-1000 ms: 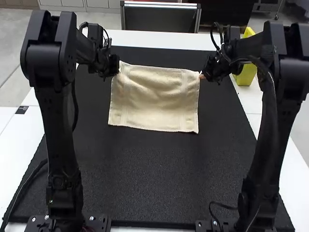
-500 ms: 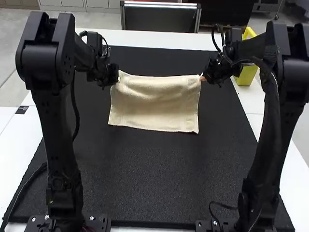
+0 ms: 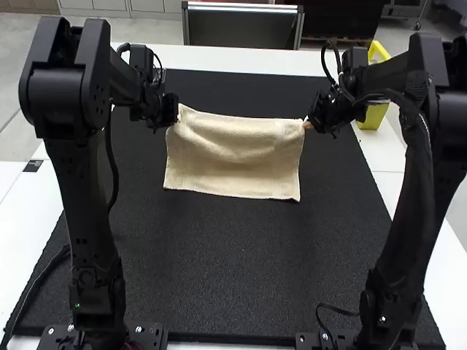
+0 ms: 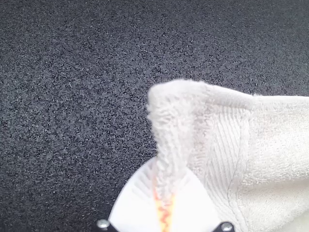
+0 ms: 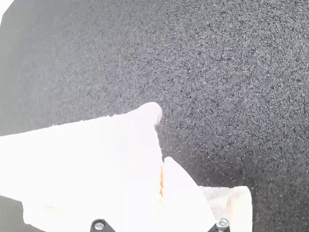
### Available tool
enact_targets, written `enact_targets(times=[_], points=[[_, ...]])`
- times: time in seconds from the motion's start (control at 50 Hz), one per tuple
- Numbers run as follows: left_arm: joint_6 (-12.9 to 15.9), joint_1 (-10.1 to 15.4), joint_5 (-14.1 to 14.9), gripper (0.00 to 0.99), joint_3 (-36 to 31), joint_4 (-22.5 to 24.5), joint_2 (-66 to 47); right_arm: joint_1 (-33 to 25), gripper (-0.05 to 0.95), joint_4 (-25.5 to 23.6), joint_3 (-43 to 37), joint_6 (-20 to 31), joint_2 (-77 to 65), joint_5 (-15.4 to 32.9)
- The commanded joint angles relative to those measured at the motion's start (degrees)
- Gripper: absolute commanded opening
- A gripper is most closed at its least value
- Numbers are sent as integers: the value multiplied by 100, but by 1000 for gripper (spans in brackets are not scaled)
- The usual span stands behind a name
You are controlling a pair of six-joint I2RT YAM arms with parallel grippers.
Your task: Fold the towel.
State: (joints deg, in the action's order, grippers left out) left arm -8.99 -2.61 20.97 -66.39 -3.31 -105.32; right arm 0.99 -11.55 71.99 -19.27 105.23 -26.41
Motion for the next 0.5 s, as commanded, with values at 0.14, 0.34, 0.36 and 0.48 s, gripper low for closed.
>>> enact_targets(times=[0.14, 0.34, 0.36, 0.48], points=[[100, -55, 12, 25, 241, -38, 451, -64, -25, 21, -150, -24, -363, -13], [152, -82, 21, 25, 610, -64, 653, -73, -25, 30, -484, -33, -565, -13], [187, -82, 39, 25, 636, -73, 679, -73, -25, 30, -519, -33, -600, -4], [249, -82, 56, 23, 873, -100, 785, -73, -25, 48, -721, -33, -723, 5]])
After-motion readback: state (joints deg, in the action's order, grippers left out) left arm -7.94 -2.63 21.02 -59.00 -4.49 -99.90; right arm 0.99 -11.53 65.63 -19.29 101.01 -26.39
